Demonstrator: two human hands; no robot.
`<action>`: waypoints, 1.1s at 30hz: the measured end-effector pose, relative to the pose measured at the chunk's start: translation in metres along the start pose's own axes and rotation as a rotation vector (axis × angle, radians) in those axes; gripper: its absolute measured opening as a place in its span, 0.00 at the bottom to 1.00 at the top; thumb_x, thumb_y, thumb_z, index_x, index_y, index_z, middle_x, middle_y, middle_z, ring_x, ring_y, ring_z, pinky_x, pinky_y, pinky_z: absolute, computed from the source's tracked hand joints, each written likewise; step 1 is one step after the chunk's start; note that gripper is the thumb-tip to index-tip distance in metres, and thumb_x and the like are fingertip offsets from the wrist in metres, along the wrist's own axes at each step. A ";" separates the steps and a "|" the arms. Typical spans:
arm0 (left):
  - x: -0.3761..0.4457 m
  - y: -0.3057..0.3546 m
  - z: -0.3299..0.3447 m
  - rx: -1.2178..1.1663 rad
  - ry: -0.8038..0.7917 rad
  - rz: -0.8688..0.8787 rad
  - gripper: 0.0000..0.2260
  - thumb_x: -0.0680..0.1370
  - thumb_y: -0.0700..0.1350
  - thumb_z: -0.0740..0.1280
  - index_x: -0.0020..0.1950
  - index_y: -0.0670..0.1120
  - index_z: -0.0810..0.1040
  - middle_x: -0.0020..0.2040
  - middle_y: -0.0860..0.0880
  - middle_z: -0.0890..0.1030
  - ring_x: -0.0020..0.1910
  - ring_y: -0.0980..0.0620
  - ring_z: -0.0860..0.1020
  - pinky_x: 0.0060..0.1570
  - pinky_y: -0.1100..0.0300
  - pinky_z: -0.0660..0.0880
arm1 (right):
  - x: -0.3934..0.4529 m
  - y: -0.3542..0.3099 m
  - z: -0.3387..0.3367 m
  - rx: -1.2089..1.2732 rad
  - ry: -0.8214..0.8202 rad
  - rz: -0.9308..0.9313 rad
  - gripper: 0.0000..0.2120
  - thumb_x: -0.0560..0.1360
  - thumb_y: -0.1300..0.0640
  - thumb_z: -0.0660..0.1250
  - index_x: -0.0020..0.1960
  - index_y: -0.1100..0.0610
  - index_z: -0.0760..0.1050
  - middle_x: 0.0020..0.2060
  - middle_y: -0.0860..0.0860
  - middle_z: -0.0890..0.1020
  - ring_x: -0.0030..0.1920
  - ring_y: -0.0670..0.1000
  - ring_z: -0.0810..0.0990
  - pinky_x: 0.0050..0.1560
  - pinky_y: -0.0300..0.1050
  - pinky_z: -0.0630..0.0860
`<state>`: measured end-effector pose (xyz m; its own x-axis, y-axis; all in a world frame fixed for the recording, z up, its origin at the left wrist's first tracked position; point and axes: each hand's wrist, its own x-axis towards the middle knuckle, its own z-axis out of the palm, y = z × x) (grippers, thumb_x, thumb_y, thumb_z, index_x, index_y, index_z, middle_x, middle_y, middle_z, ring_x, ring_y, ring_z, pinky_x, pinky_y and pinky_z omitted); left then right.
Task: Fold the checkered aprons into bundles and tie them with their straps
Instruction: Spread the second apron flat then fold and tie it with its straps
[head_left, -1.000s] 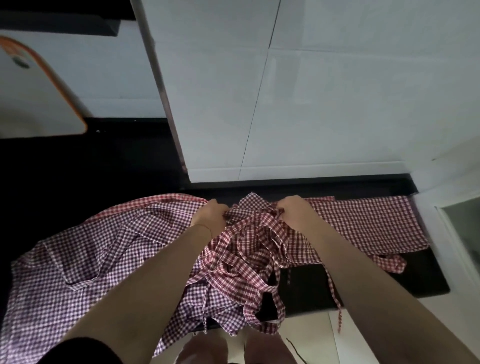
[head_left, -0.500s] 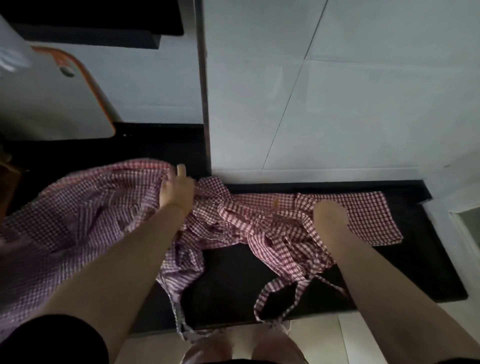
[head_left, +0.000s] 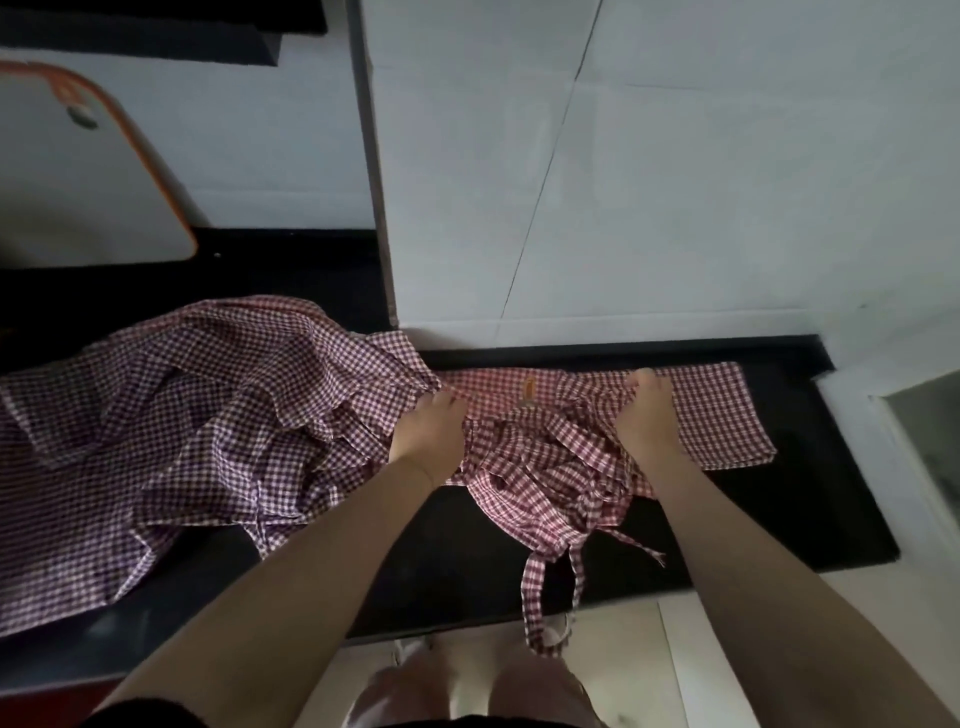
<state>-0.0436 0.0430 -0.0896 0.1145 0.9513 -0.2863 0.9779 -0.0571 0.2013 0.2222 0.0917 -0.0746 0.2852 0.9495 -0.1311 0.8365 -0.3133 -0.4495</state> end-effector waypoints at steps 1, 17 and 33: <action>0.003 0.005 0.000 0.055 0.061 0.009 0.18 0.79 0.41 0.58 0.69 0.48 0.72 0.69 0.47 0.72 0.66 0.46 0.69 0.64 0.50 0.69 | -0.002 0.012 -0.003 -0.011 -0.005 0.081 0.13 0.78 0.69 0.62 0.59 0.58 0.72 0.57 0.57 0.75 0.49 0.51 0.74 0.49 0.44 0.70; 0.067 0.084 0.004 -0.057 -0.308 -0.276 0.32 0.79 0.70 0.42 0.79 0.57 0.59 0.80 0.41 0.57 0.75 0.37 0.63 0.75 0.34 0.46 | 0.029 0.165 -0.005 -0.273 -0.183 0.246 0.32 0.83 0.42 0.54 0.76 0.64 0.57 0.72 0.62 0.68 0.70 0.61 0.70 0.69 0.59 0.69; 0.077 0.121 0.032 -0.142 -0.220 -0.186 0.24 0.77 0.45 0.69 0.71 0.61 0.71 0.80 0.50 0.55 0.78 0.40 0.52 0.69 0.35 0.67 | 0.074 0.202 -0.034 -0.284 -0.391 0.105 0.39 0.76 0.31 0.59 0.79 0.51 0.54 0.78 0.61 0.54 0.77 0.65 0.55 0.75 0.60 0.55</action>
<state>0.0894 0.1000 -0.1174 -0.0135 0.8521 -0.5232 0.9532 0.1691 0.2507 0.4284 0.0978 -0.1447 0.2232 0.8311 -0.5093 0.9227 -0.3486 -0.1644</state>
